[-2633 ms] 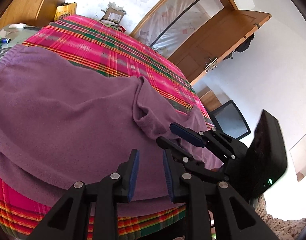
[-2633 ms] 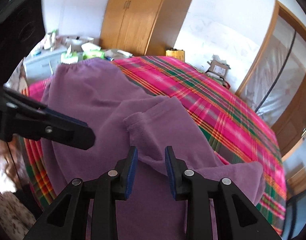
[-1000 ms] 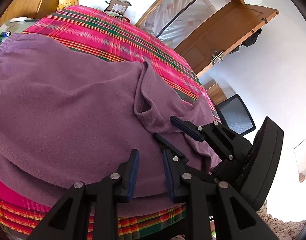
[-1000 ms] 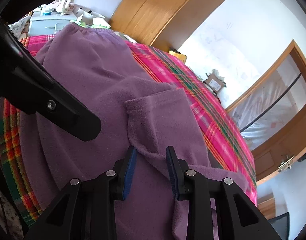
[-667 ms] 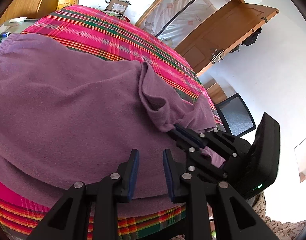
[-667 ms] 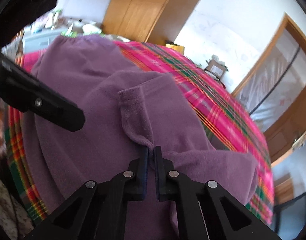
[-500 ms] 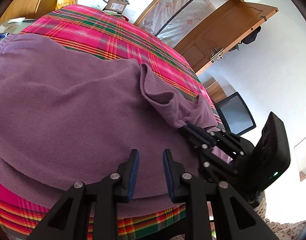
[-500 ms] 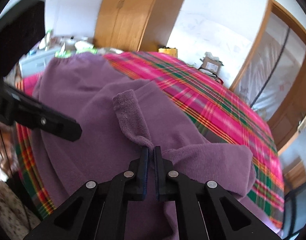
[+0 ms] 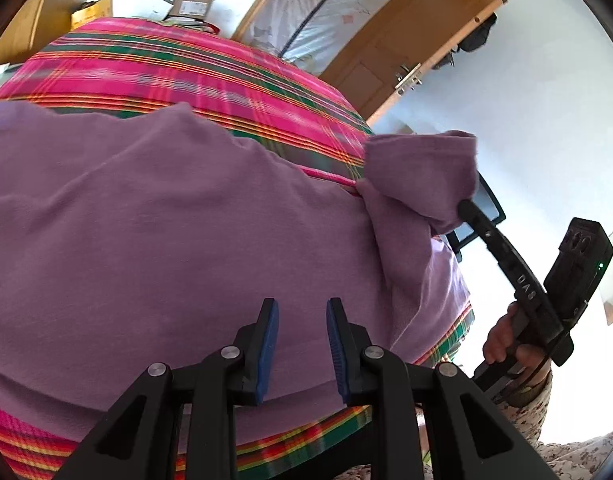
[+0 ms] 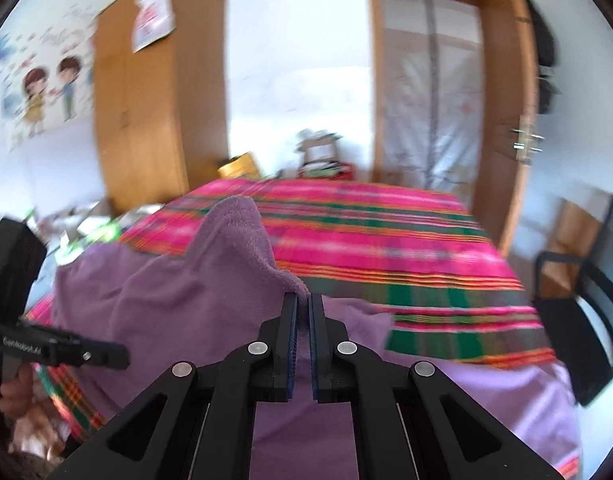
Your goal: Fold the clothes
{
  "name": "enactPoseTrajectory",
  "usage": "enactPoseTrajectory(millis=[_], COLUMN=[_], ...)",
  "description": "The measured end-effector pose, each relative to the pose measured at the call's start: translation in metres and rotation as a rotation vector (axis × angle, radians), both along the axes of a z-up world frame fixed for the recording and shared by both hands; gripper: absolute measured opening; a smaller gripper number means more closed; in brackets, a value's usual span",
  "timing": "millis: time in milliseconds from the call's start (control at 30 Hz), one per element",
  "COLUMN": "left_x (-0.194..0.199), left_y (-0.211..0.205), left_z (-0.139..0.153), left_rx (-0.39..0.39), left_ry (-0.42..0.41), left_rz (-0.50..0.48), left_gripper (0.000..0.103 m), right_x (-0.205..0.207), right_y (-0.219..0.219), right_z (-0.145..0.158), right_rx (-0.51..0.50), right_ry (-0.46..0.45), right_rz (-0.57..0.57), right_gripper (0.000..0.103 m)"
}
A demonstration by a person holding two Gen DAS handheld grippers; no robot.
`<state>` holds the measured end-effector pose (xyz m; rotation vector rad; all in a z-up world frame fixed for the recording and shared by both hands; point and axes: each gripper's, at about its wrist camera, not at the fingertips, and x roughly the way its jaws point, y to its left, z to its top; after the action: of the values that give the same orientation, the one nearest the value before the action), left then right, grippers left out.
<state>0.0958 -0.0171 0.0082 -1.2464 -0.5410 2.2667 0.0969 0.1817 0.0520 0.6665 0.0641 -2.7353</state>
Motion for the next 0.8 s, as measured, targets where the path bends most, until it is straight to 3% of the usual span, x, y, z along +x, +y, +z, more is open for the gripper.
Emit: enactPoseTrajectory(millis=[500,800], left_x=[-0.013,-0.018], left_y=[0.053,0.077], left_z=[-0.002,-0.004], left_rx=[-0.055,-0.081], left_ry=[-0.033,-0.042], left_rz=[-0.102,-0.150], left_gripper=[0.025,0.025], right_x=[0.015,0.023], right_y=[0.085,0.119], right_z=[-0.018,-0.025], right_rx=[-0.130,-0.202], right_ry=[-0.026,-0.025], right_rz=[-0.221,-0.275], right_gripper=[0.005,0.005])
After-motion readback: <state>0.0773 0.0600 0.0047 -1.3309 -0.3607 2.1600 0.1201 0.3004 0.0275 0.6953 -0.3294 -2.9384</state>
